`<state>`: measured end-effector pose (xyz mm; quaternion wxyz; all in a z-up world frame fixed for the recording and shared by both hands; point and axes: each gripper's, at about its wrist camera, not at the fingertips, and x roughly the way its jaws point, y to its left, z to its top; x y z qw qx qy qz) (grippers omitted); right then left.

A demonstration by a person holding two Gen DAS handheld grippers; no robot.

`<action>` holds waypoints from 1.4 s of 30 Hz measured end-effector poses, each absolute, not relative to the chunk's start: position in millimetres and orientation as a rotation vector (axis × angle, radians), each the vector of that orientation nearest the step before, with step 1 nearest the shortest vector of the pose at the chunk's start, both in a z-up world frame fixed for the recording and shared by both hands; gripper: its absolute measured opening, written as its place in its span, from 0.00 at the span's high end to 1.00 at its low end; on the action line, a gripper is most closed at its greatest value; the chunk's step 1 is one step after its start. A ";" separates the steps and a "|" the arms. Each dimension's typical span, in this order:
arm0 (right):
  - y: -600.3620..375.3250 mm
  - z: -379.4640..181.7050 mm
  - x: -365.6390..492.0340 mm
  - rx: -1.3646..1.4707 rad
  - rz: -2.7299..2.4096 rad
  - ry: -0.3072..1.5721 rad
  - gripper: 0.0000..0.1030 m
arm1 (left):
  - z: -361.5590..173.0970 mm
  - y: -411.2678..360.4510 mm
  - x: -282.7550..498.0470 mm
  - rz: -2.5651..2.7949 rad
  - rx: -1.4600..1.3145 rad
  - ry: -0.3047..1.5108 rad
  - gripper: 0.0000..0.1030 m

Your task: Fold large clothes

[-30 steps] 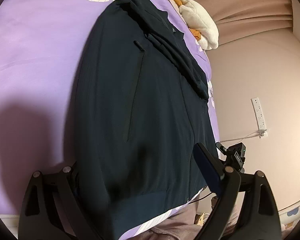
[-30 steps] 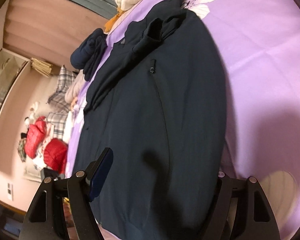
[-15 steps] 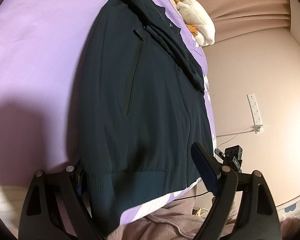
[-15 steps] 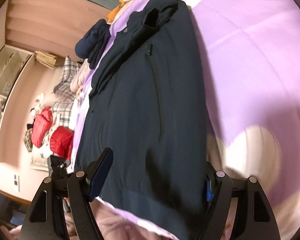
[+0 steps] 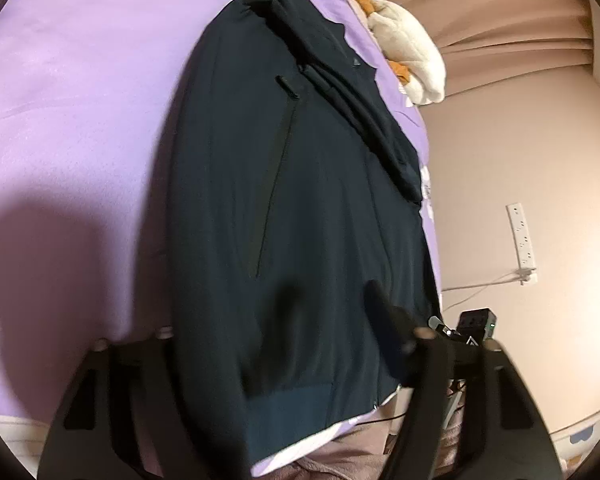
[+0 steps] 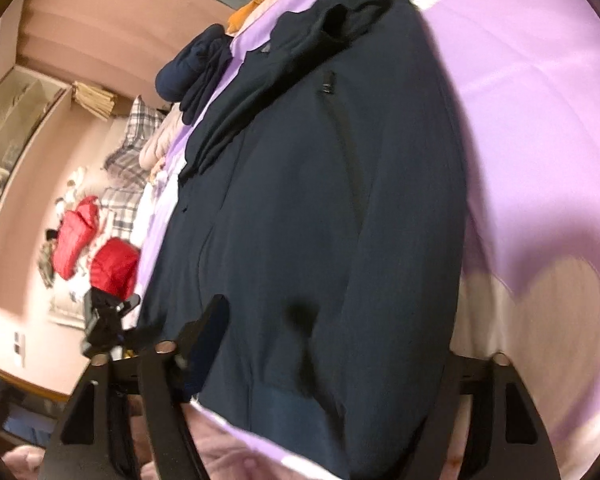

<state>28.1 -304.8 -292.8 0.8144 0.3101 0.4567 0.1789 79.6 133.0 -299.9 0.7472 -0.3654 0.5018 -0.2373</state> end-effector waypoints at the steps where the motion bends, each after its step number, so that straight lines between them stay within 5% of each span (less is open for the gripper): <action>1: -301.0 -292.4 30.5 0.637 0.373 0.975 0.44 | -301.6 133.2 80.3 -0.506 -0.797 1.103 0.53; 7: -307.1 -293.6 25.1 0.580 0.314 0.966 0.78 | -306.1 146.6 74.2 -0.470 -0.834 1.092 0.79; 10: -316.9 -294.7 17.6 0.612 0.297 0.946 0.83 | -303.5 150.3 72.7 -0.470 -0.861 1.074 0.89; 23: -297.6 -232.0 18.9 0.669 0.475 0.722 0.88 | -226.1 129.1 70.0 -0.643 -0.764 0.878 0.90; 42: -290.1 -207.4 14.0 0.640 0.551 0.665 0.88 | -194.0 120.3 63.0 -0.703 -0.684 0.819 0.90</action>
